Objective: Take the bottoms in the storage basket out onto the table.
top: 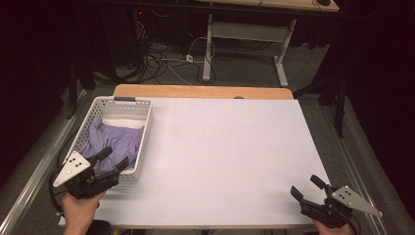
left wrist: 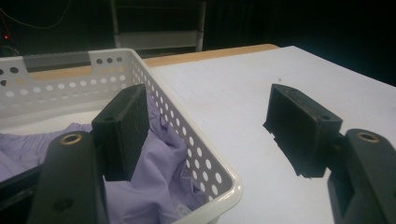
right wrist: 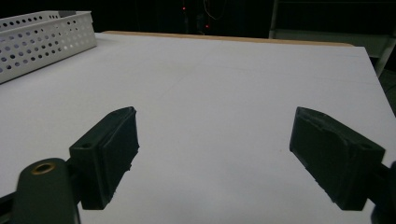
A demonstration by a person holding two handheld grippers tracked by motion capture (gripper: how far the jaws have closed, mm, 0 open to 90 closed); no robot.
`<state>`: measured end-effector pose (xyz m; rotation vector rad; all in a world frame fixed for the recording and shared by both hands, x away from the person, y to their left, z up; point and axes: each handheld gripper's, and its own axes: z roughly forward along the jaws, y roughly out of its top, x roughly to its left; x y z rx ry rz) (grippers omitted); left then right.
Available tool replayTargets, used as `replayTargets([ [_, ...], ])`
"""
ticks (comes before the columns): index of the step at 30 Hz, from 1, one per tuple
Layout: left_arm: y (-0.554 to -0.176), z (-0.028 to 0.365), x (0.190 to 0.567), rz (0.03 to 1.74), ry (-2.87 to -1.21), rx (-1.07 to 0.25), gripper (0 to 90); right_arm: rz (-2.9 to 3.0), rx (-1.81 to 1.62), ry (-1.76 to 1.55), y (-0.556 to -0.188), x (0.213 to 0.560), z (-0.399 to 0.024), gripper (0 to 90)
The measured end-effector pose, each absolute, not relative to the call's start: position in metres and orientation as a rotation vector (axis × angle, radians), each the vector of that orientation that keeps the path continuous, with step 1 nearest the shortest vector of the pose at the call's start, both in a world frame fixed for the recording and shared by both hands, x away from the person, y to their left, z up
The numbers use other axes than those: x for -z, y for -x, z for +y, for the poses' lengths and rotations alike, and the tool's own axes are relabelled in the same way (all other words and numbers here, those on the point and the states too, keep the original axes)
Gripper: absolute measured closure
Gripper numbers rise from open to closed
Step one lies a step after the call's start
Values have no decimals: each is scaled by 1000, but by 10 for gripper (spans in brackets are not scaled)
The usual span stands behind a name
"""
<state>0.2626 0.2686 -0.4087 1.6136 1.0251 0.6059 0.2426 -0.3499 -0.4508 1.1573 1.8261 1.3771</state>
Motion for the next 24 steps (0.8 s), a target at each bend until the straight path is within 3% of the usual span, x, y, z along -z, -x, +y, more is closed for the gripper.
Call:
replayTargets([
  [24,-283,254,401,1004,-1628,-589,294,1829,-1387,-1156,-243,451,-350,162],
])
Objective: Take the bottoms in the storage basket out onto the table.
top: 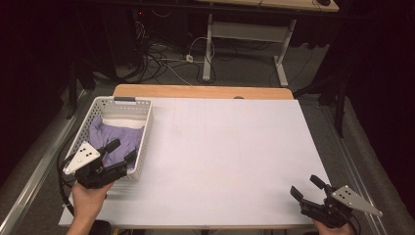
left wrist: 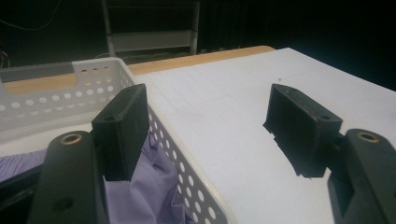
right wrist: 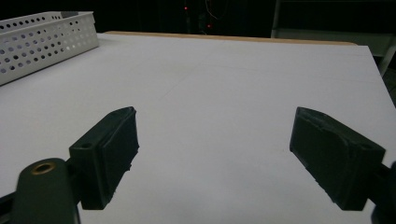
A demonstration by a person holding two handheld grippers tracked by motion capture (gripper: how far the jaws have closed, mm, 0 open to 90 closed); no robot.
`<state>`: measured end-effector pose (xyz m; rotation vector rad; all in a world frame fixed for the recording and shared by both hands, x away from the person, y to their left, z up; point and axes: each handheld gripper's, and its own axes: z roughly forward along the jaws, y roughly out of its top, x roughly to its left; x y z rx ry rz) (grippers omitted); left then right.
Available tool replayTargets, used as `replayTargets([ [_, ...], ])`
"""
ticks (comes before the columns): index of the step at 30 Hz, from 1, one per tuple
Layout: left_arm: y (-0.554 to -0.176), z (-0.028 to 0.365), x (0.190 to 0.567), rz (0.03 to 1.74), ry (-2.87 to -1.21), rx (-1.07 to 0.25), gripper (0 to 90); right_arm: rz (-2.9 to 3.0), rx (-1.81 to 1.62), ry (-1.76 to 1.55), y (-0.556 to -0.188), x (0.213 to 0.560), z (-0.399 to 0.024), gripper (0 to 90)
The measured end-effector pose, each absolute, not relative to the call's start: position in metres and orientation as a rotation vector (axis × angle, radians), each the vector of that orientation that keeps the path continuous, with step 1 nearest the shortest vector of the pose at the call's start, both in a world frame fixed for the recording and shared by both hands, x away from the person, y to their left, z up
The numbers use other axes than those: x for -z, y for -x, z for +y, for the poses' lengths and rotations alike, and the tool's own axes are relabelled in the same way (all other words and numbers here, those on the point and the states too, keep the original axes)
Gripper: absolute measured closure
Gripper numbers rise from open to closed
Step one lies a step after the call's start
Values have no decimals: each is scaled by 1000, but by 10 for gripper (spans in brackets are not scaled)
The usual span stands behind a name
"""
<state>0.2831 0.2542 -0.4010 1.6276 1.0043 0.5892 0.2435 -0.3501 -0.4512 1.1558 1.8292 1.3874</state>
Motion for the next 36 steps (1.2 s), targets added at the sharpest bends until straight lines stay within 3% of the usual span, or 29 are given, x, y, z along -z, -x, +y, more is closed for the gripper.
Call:
replayTargets([
  [36,-330,223,385,989,-1696,-547,295,1833,-1386,-1158,-243,451,-350,162],
])
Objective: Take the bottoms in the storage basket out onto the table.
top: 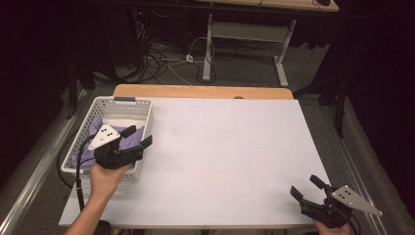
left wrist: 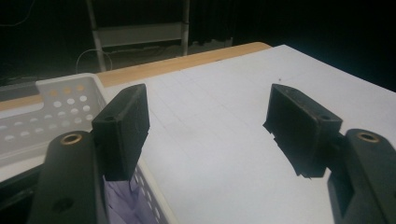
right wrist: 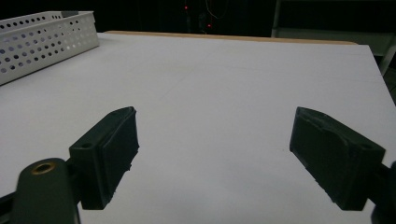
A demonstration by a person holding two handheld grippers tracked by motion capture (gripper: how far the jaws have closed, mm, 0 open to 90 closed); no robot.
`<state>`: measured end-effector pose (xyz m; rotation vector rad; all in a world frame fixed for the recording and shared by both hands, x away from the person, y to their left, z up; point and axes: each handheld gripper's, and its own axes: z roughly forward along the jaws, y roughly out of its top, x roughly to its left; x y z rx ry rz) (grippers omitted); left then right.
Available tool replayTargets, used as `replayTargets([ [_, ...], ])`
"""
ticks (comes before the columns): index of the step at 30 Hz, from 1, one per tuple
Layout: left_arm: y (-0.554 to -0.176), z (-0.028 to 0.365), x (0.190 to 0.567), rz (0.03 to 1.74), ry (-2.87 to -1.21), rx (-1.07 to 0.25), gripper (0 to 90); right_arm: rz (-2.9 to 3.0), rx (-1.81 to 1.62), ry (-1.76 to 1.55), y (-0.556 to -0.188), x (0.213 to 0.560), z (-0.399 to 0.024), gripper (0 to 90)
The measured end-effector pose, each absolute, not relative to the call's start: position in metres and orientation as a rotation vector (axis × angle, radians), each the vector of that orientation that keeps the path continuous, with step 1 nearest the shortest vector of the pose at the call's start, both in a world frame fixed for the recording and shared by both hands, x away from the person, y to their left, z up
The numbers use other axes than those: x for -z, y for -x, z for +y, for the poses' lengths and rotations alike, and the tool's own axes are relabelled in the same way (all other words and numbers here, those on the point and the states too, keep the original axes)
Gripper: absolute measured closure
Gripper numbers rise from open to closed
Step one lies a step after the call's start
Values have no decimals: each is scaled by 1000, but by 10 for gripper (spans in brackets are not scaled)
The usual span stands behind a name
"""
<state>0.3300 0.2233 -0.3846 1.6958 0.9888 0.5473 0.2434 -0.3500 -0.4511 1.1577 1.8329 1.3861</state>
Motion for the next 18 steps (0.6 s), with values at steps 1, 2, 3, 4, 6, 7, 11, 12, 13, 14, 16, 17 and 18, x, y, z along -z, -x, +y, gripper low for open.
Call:
replayTargets([
  [1,-332,222,384,989,-1701,-546,295,1835,-1385,-1160,-244,451,-350,162],
  [2,-335,220,383,990,-1711,-540,295,1836,-1386,-1162,-244,451,-350,162],
  [3,-338,218,382,992,-1724,-537,295,1836,-1385,-1161,-244,451,-350,162],
  [4,-341,215,381,995,-1738,-537,295,1838,-1384,-1158,-244,451,-350,162],
  [6,-347,212,379,996,-1766,-534,295,1834,-1385,-1156,-244,451,-350,162],
  [7,-350,210,378,1003,-1780,-530,295,1836,-1384,-1156,-244,451,-350,162],
  [11,-360,207,373,1037,-1834,-525,294,1836,-1385,-1160,-244,451,-350,162],
  [12,-363,207,372,1050,-1849,-533,288,1836,-1386,-1160,-244,451,-350,162],
  [13,-365,207,371,1058,-1874,-532,250,1835,-1389,-1161,-244,451,-350,162],
  [14,-367,206,370,1072,-1889,-536,250,1835,-1389,-1161,-244,451,-350,162],
  [16,-369,208,368,1092,-1924,-562,249,1838,-1389,-1159,-244,451,-350,162],
  [17,-371,211,366,1119,-1943,-583,246,1841,-1387,-1155,-244,451,-350,162],
  [18,-371,211,366,1119,-1943,-583,234,1841,-1387,-1155,-244,451,-350,162],
])
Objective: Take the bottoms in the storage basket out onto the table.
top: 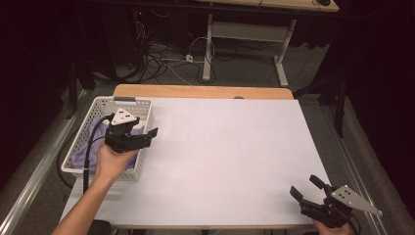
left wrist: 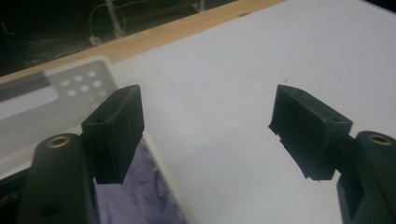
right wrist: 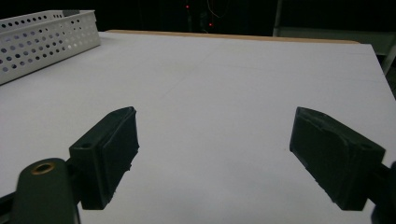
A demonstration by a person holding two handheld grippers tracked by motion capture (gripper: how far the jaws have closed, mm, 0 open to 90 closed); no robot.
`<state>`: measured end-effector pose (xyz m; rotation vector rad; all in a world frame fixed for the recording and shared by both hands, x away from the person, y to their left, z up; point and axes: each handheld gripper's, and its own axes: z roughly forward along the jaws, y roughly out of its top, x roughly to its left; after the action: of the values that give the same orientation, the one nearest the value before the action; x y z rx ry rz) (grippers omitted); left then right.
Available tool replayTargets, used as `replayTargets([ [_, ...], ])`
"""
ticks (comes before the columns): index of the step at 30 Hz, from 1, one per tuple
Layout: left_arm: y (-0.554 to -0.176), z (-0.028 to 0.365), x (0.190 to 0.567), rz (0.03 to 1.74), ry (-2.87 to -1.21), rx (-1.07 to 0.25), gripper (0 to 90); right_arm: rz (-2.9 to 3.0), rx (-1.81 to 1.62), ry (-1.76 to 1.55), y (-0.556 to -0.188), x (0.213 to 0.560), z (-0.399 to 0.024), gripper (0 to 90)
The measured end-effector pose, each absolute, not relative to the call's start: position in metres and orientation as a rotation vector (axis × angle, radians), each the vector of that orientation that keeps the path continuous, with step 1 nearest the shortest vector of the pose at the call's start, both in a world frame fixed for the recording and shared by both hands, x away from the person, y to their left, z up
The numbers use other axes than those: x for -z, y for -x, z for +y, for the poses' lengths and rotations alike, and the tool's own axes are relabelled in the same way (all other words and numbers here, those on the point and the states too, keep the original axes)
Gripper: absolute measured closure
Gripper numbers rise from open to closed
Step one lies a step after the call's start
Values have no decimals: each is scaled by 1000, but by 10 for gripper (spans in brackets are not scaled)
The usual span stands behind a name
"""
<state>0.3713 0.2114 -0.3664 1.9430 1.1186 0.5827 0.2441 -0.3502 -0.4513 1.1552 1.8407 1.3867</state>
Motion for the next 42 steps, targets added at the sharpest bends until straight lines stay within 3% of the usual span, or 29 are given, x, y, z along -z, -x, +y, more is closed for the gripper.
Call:
replayTargets([
  [21,-392,272,373,1388,-1994,-559,151,1841,-1391,-1159,-245,451,-350,162],
  [27,-401,284,387,1465,-2017,-499,125,1844,-1389,-1159,-245,451,-350,162],
  [31,-409,291,394,1544,-2019,-386,125,1846,-1390,-1162,-245,451,-350,162],
  [42,-428,288,414,1652,-2131,-338,123,1852,-1382,-1150,-245,451,-350,162],
])
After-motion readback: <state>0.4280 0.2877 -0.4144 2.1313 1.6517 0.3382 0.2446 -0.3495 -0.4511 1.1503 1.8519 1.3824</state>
